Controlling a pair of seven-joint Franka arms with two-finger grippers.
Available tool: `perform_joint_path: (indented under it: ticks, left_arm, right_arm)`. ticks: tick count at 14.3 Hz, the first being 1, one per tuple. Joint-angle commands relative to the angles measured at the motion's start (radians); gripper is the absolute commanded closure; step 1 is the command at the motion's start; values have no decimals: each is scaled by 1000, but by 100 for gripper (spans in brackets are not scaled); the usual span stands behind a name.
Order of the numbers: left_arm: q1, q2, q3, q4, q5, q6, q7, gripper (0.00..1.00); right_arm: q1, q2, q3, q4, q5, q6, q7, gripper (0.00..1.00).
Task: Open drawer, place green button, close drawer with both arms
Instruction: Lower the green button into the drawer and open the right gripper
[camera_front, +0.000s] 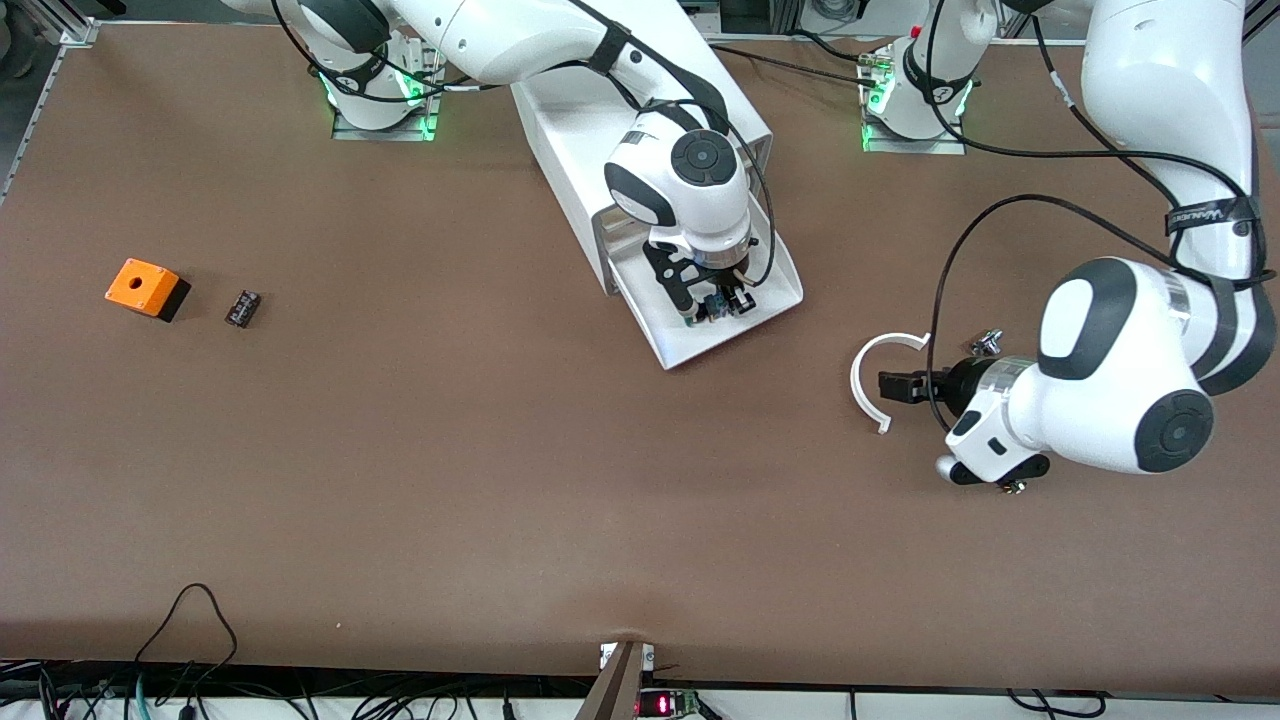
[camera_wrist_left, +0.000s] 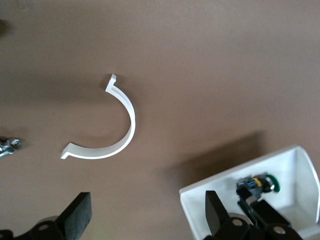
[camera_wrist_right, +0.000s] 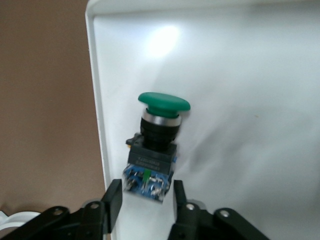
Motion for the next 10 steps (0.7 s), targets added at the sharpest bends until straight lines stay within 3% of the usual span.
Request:
perform_joint_path:
  ticks: [1, 4, 10]
  left_arm:
    - [-30, -26, -5, -76, 34, 97, -110, 0]
    - [-59, -28, -5, -153, 36, 221, -197, 1]
    - [-111, -81, -13, -413, 35, 495, -240, 1]
  right_arm:
    - [8, -9, -9, 55, -17, -62, 19, 1]
    - [8, -51, -49, 73, -25, -147, -66, 1]
    - [-140, -219, -43, 70, 47, -406, -641, 1]
